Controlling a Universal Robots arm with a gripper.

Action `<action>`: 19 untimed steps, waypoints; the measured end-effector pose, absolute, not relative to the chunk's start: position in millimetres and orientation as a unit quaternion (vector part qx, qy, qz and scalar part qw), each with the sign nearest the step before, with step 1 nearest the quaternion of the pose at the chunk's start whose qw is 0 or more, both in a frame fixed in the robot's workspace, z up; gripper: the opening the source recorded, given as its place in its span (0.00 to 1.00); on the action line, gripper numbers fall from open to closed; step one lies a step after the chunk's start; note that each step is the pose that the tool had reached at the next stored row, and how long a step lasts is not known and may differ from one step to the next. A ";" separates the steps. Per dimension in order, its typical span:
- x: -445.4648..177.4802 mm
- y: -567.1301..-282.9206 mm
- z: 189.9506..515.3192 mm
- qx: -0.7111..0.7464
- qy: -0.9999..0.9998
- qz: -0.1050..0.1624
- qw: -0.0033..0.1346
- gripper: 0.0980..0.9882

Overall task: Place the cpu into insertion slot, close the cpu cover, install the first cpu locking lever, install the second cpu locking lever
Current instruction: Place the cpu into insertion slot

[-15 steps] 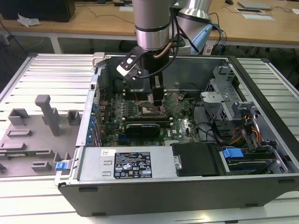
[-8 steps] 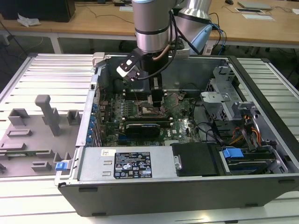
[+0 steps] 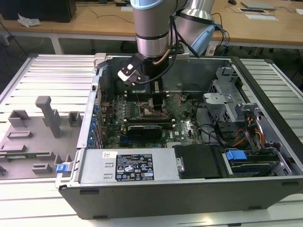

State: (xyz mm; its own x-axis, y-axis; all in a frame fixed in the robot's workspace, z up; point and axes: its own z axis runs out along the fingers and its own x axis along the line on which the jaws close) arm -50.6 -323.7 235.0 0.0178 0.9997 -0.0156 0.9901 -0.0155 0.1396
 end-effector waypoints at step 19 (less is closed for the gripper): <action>-58.9 -314.7 213.5 0.708 0.702 0.044 0.055 0.50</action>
